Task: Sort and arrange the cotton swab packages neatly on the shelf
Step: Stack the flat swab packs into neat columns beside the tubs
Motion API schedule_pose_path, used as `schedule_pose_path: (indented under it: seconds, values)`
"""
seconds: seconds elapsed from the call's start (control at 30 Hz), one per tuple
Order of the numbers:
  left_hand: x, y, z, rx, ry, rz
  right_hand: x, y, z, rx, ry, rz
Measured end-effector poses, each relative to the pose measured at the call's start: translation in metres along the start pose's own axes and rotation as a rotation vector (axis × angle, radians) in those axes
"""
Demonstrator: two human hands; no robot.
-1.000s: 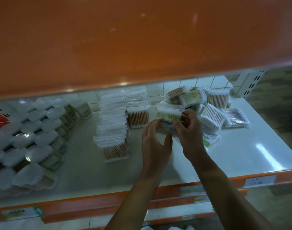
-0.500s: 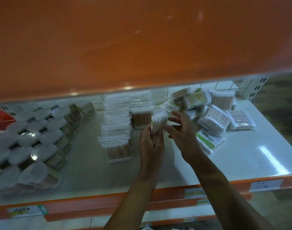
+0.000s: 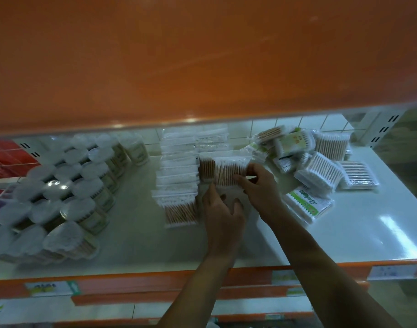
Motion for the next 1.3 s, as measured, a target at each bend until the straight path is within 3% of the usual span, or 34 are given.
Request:
schedule_pose_path:
  seconds: [0.37, 1.1, 1.3]
  values:
    - [-0.004, -0.01, 0.001, 0.014, 0.188, 0.119, 0.014, -0.001, 0.022, 0.012, -0.236, -0.174]
    - [-0.005, -0.003, 0.003, -0.026, 0.231, 0.203, 0.013, 0.008, 0.025, 0.057, -0.292, -0.148]
    - [-0.019, -0.002, 0.002, -0.105, 0.241, 0.345, 0.019, 0.004, 0.011, -0.001, -0.33, -0.192]
Point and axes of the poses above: each hand's wrist, its own y-axis towards the middle knuckle, its own z-axis out of the palm, x = y × z, the point moved 7 cm from there along y, towards the middle knuckle, and after that the axes turned 1 degree about y, right-handed, at the moved point
